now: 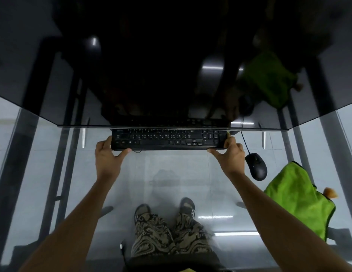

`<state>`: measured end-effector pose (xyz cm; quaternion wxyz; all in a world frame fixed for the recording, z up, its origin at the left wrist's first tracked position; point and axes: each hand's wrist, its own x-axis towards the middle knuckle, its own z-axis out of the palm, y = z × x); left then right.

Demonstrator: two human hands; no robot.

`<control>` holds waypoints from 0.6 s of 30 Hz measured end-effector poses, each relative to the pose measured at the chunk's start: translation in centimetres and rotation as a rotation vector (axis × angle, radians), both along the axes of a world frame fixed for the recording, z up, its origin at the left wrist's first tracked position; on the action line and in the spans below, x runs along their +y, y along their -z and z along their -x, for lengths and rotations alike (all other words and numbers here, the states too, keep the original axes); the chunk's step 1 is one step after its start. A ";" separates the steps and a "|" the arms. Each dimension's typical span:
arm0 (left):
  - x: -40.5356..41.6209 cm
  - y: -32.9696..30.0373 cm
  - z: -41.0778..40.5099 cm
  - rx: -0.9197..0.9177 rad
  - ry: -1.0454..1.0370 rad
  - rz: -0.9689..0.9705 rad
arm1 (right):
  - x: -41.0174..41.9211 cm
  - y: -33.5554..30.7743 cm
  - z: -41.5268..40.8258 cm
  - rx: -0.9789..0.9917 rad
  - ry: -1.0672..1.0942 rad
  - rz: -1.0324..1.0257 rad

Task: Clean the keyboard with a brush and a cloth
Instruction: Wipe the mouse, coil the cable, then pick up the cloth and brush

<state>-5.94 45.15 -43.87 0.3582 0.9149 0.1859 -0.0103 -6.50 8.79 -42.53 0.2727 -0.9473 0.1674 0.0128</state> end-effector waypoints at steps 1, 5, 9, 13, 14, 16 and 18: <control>-0.4 -0.2 0.3 0.018 -0.025 -0.027 | -0.1 -0.1 0.1 -0.001 -0.009 -0.016; -5.1 -1.4 3.3 -0.156 -0.006 -0.183 | -1.7 -1.7 1.4 -0.033 -0.020 0.013; -12.1 -1.1 5.2 -0.196 0.453 -0.184 | -4.9 -2.3 4.6 -0.173 -0.059 0.226; -17.9 0.3 4.9 -0.176 0.853 -0.320 | -7.9 -0.5 7.7 -0.107 0.055 0.247; -18.6 0.8 4.8 -0.144 0.905 -0.363 | -8.2 0.0 8.3 -0.091 0.102 0.213; -19.4 1.7 4.7 -0.086 0.947 -0.428 | -8.4 0.8 9.3 -0.083 0.174 0.141; -19.3 2.2 4.8 -0.069 0.951 -0.445 | -8.3 1.4 9.8 -0.106 0.206 0.104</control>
